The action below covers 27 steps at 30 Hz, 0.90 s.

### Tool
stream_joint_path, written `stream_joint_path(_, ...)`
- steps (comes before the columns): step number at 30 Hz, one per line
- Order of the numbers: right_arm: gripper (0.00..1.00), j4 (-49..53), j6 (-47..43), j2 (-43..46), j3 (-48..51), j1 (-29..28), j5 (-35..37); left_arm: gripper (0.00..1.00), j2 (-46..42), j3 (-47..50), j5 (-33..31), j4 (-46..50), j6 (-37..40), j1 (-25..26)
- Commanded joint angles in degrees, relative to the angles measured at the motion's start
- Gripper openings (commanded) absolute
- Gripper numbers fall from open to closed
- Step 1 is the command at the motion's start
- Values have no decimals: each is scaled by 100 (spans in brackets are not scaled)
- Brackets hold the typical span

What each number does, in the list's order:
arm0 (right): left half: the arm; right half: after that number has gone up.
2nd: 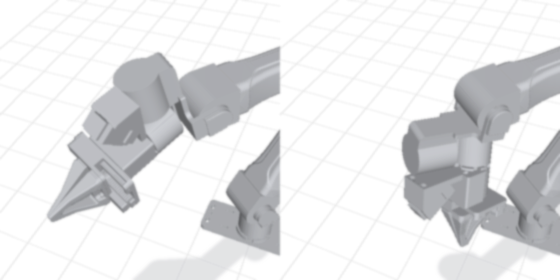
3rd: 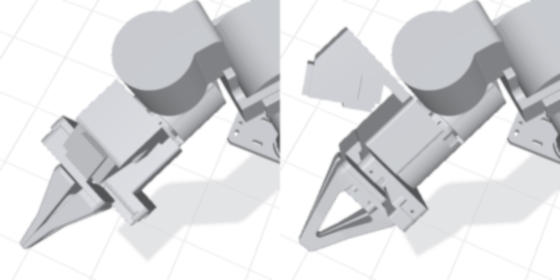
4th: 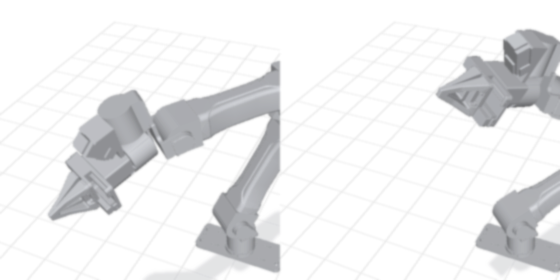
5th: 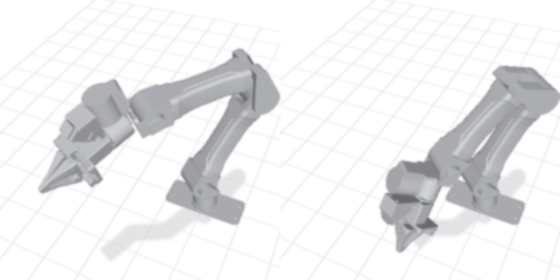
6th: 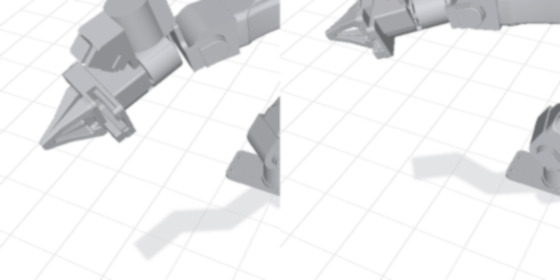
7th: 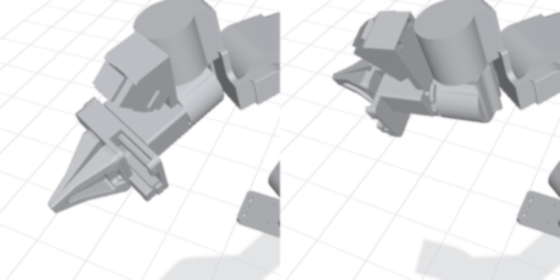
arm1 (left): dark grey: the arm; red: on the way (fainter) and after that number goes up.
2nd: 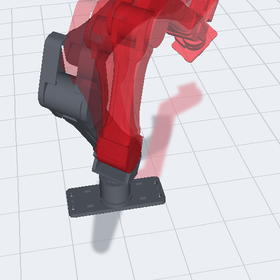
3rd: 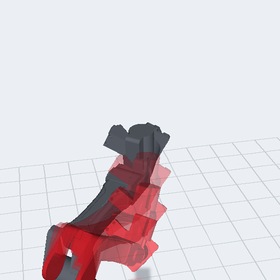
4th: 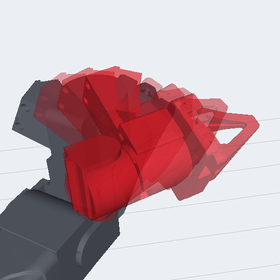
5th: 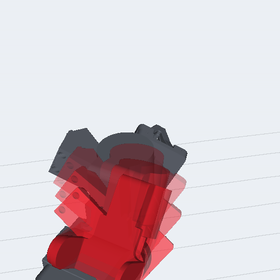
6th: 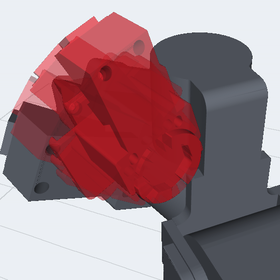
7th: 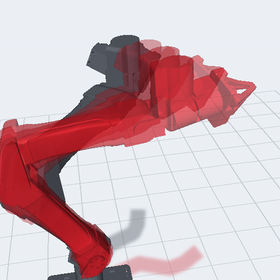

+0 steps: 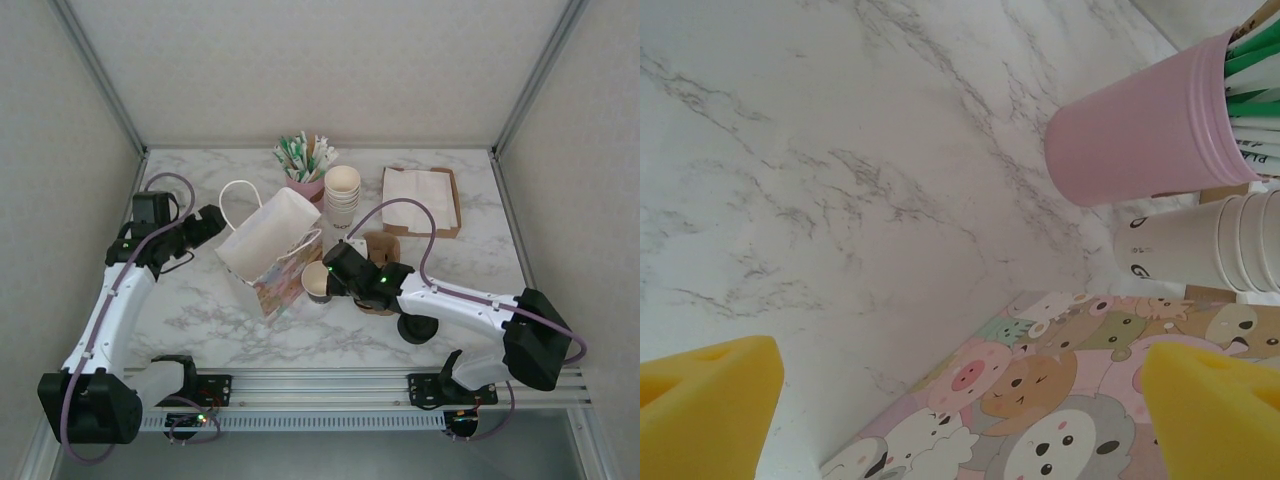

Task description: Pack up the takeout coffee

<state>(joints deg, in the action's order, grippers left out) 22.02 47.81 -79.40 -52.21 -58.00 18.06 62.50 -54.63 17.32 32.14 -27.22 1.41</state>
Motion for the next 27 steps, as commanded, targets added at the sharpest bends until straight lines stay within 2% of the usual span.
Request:
stream_joint_path(1, 0, -49, 3, -59, -158, 36, 171, 92, -41, -24, 43, 151, 126, 30)
stream_joint_path(27, 0, 671, 35, 585, 188, -23, 197, 93, 11, -21, 51, 204, 209, 35)
